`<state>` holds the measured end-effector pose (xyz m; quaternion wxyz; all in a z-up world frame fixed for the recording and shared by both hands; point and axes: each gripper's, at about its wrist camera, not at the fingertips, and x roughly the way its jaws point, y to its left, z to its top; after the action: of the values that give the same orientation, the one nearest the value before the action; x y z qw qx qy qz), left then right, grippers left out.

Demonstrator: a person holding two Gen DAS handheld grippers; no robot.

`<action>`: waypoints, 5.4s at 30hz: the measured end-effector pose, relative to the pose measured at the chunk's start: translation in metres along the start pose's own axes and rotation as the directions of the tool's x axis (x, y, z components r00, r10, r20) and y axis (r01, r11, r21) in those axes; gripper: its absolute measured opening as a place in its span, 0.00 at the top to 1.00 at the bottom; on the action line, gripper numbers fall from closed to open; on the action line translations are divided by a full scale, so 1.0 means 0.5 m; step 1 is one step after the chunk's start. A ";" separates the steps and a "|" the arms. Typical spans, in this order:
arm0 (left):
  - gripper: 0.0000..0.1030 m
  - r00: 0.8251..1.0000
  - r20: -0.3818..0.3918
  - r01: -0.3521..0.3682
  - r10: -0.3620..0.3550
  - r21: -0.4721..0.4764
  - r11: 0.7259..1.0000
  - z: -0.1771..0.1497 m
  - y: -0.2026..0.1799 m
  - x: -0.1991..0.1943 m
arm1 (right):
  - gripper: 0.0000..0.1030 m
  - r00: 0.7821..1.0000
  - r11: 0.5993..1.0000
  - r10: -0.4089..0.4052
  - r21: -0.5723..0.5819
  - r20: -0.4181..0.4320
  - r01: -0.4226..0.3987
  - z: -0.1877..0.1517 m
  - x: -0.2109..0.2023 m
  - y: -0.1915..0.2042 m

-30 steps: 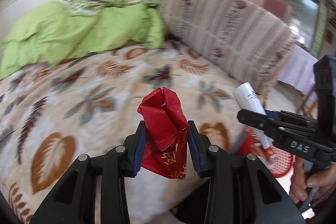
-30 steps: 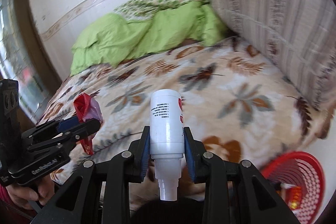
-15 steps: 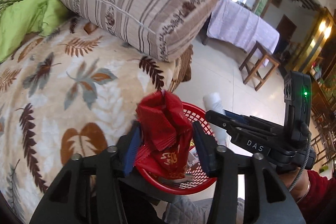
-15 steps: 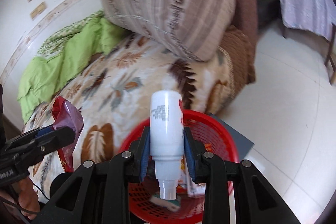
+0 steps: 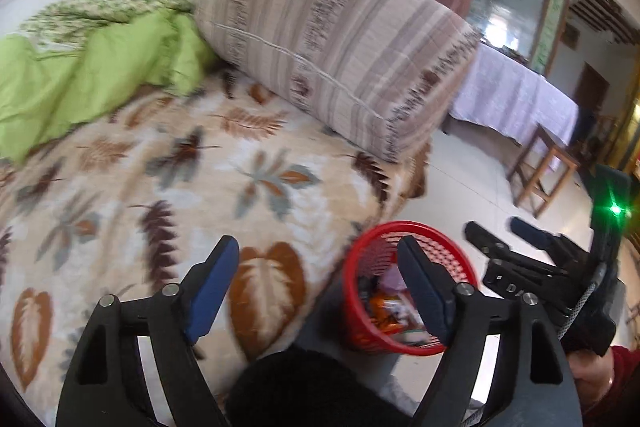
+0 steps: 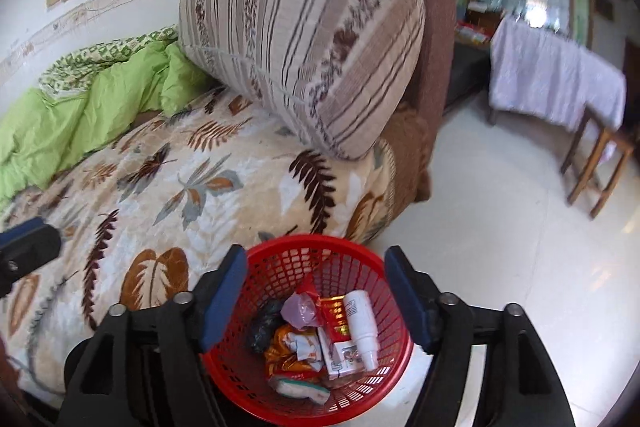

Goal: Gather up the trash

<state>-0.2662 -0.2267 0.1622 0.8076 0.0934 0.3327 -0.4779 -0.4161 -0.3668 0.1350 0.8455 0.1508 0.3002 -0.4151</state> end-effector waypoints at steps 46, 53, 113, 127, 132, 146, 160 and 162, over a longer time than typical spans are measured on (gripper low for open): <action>0.00 0.880 0.043 -0.471 0.473 -0.052 0.881 -0.168 0.162 -0.134 | 0.00 0.999 0.996 -0.032 -0.077 0.025 0.033 -0.099 -0.069 0.149; 0.00 0.879 0.045 -0.472 0.474 -0.055 0.880 -0.168 0.163 -0.136 | 0.00 0.999 0.996 -0.030 -0.077 0.023 0.032 -0.100 -0.068 0.149; 0.00 0.883 0.044 -0.464 0.467 -0.072 0.883 -0.167 0.171 -0.145 | 0.00 1.000 0.997 -0.027 -0.071 -0.010 0.026 -0.110 -0.058 0.148; 0.00 0.883 0.044 -0.464 0.468 -0.072 0.883 -0.168 0.171 -0.146 | 0.01 1.000 0.997 -0.026 -0.071 -0.012 0.025 -0.111 -0.058 0.148; 0.00 0.882 0.045 -0.465 0.468 -0.074 0.882 -0.169 0.171 -0.146 | 0.00 1.000 0.997 -0.026 -0.070 -0.013 0.025 -0.112 -0.058 0.148; 0.00 0.882 0.046 -0.464 0.469 -0.078 0.882 -0.168 0.172 -0.148 | 0.00 1.000 0.997 -0.024 -0.070 -0.014 0.023 -0.114 -0.058 0.151; 0.00 0.884 0.045 -0.460 0.465 -0.084 0.884 -0.169 0.174 -0.149 | 0.00 1.000 0.997 -0.023 -0.074 -0.011 0.022 -0.118 -0.063 0.155; 0.00 0.884 0.043 -0.460 0.465 -0.086 0.884 -0.169 0.175 -0.150 | 0.00 1.000 0.997 -0.018 -0.078 -0.006 0.018 -0.119 -0.067 0.160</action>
<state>-0.2551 -0.0878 0.1302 0.9111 0.1255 0.2927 -0.2617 -0.3915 -0.2678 0.1107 0.8458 0.1165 0.3205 -0.4102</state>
